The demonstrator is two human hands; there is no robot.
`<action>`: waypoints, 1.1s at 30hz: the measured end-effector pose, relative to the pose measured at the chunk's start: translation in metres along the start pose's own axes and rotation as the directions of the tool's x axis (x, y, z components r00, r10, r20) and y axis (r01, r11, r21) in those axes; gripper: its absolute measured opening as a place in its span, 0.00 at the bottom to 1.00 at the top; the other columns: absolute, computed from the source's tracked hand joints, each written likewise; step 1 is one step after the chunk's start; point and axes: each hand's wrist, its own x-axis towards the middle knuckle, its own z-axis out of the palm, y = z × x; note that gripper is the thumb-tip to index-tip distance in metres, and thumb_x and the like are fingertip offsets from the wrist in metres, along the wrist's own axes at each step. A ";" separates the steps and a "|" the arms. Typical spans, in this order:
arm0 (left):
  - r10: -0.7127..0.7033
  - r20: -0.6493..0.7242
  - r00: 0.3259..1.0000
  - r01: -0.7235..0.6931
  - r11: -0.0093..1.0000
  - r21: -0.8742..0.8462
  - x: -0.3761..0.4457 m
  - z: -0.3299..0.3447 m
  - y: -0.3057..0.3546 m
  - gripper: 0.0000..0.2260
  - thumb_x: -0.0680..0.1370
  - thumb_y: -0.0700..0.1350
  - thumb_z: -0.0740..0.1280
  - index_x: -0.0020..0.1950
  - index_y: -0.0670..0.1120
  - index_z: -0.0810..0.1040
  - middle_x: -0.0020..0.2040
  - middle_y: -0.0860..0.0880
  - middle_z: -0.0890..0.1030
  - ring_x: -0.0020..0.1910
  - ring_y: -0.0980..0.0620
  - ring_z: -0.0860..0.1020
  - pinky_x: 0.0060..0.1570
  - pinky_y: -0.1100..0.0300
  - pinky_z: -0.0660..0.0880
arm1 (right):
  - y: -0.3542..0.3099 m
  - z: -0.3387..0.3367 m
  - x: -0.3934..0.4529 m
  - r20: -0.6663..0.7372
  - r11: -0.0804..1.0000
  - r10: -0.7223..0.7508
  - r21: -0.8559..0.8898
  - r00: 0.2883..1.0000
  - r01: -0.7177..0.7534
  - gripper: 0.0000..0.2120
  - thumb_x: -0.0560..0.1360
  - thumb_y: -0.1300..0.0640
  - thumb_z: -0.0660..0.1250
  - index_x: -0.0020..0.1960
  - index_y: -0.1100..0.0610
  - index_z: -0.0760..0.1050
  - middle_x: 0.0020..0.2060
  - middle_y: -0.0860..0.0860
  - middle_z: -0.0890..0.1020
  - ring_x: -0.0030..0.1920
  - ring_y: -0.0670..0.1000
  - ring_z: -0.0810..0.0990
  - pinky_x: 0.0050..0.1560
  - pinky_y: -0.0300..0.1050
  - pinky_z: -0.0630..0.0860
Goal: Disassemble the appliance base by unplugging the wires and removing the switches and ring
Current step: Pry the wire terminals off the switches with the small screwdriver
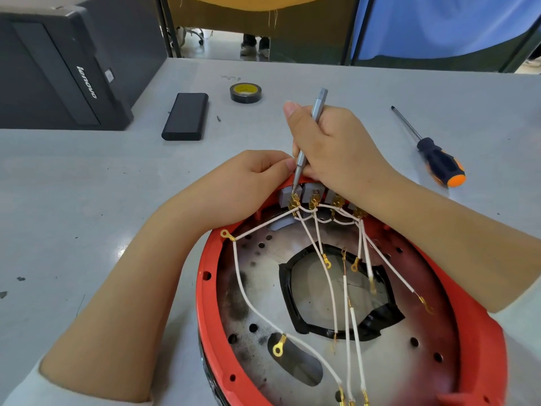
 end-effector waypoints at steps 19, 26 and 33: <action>-0.003 -0.003 1.000 0.003 1.000 0.018 -0.001 0.000 0.002 0.17 0.83 0.53 0.52 0.55 0.50 0.79 0.52 0.44 0.82 0.52 0.46 0.78 0.54 0.53 0.73 | -0.001 0.000 0.000 0.009 0.998 -0.007 -0.057 1.000 0.007 0.23 0.82 0.52 0.55 0.29 0.56 0.68 0.22 0.46 0.70 0.25 0.42 0.73 0.30 0.31 0.69; -0.003 -0.005 1.000 0.004 1.000 0.006 -0.001 0.000 0.001 0.16 0.82 0.53 0.53 0.55 0.52 0.79 0.51 0.46 0.82 0.51 0.48 0.79 0.54 0.55 0.73 | 0.001 0.000 0.004 0.051 0.998 0.058 -0.020 0.997 -0.057 0.24 0.82 0.51 0.56 0.29 0.56 0.70 0.18 0.44 0.72 0.25 0.41 0.77 0.30 0.30 0.73; -0.002 0.000 1.000 0.002 1.000 0.004 0.000 0.001 0.000 0.16 0.82 0.54 0.53 0.53 0.53 0.80 0.50 0.45 0.82 0.50 0.46 0.79 0.52 0.54 0.74 | 0.001 -0.002 0.003 0.067 0.998 0.054 0.015 0.996 -0.056 0.24 0.82 0.51 0.56 0.29 0.57 0.70 0.19 0.45 0.73 0.24 0.40 0.77 0.28 0.29 0.71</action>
